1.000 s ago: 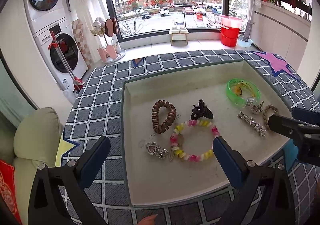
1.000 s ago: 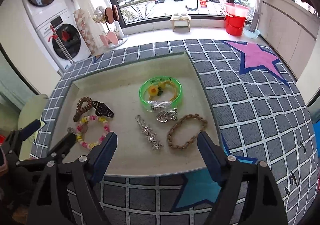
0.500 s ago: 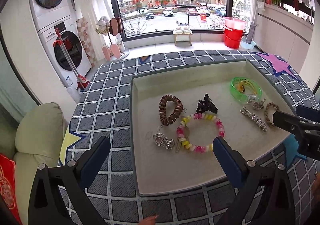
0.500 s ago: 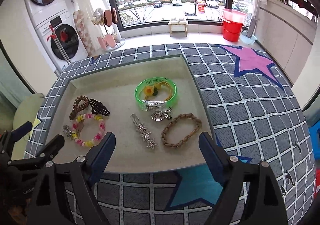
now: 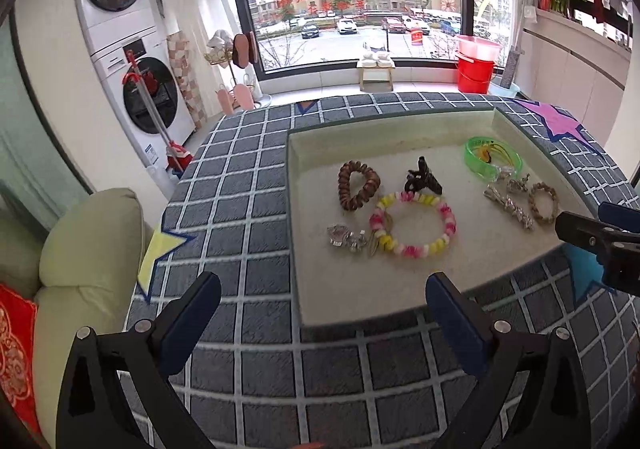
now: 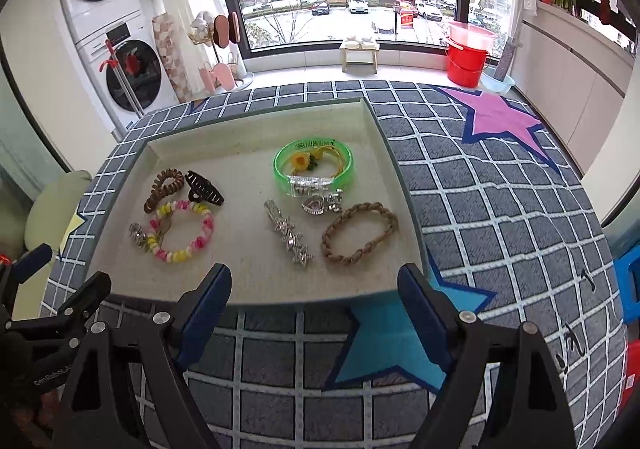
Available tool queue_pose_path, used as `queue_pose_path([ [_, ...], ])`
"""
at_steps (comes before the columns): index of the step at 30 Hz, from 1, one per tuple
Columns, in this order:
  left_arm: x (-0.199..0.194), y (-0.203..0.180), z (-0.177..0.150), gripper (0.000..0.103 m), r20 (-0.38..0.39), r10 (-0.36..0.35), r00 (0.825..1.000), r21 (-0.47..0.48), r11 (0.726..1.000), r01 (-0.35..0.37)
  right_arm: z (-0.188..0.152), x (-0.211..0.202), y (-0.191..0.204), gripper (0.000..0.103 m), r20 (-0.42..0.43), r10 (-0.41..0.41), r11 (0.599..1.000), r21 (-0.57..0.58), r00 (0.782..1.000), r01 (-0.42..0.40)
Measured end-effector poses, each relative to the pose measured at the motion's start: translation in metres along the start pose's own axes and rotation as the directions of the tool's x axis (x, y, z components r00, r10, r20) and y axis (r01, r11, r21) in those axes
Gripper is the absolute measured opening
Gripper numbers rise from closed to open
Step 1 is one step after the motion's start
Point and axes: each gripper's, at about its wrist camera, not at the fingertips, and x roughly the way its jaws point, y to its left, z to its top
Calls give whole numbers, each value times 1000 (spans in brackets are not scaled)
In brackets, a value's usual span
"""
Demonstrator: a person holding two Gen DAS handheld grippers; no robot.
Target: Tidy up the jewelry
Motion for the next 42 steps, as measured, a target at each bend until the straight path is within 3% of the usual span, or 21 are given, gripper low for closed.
queue_pose_path([
  [12, -33, 2, -29, 103, 48, -8, 999, -94, 996, 12, -27, -32, 6, 87, 74, 25, 1000, 3, 997, -26],
  [30, -71, -4, -60, 103, 112, 49, 992, -125, 992, -35, -60, -73, 20, 87, 179, 11, 998, -57, 984, 0],
  [42, -85, -10, -66, 103, 127, 58, 990, -131, 990, -41, -68, -83, 21, 87, 195, 5, 998, -61, 981, 7],
])
